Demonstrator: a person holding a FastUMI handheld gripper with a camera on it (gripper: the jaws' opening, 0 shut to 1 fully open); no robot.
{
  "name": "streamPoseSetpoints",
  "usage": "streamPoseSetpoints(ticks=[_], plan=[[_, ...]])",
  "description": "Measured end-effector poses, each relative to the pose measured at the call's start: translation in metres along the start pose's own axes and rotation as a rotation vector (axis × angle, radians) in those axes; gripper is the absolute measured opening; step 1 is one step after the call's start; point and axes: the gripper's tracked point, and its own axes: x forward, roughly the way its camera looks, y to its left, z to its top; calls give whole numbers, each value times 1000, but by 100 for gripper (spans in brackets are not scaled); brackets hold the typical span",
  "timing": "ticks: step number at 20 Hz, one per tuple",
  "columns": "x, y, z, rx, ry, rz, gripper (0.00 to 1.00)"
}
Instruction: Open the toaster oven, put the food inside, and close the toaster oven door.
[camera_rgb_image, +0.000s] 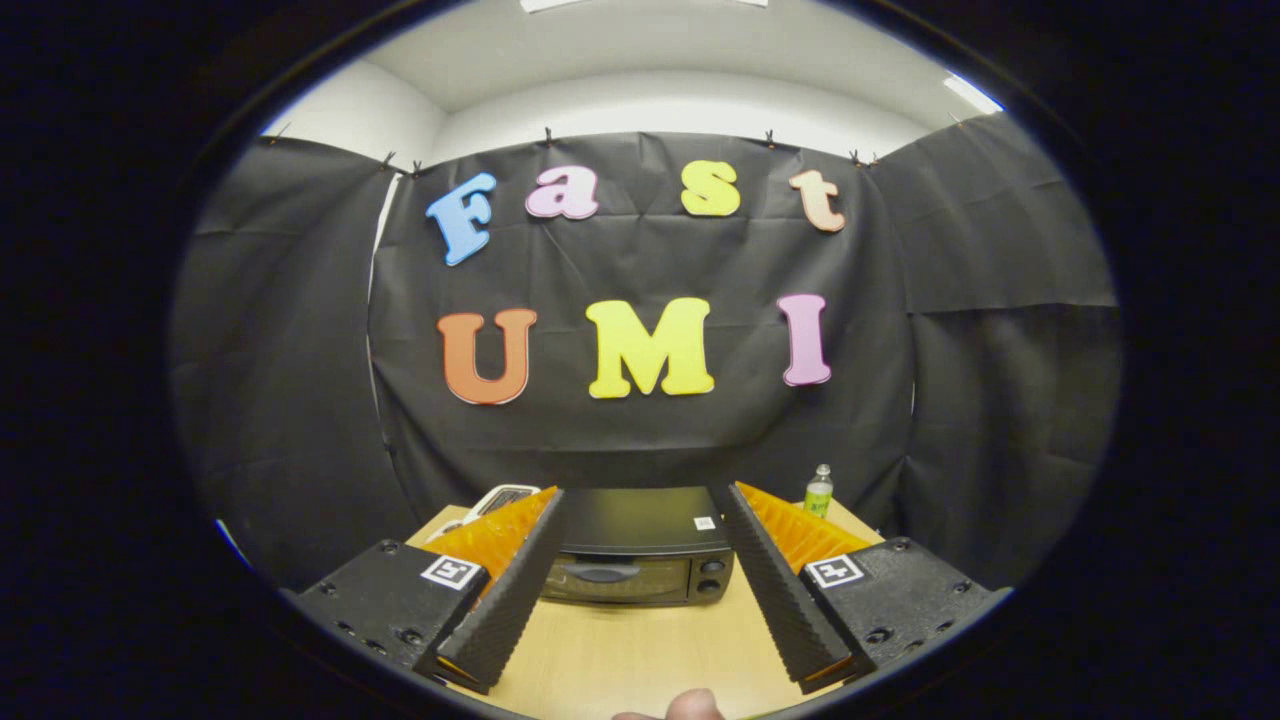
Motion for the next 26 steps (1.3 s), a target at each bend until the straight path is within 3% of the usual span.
streamPoseSetpoints(ticks=[8,17,26], plan=[[58,19,-54,29,107,46,100],[168,39,-146,21,249,103,100],[239,47,-223,-3,374,65,100]])
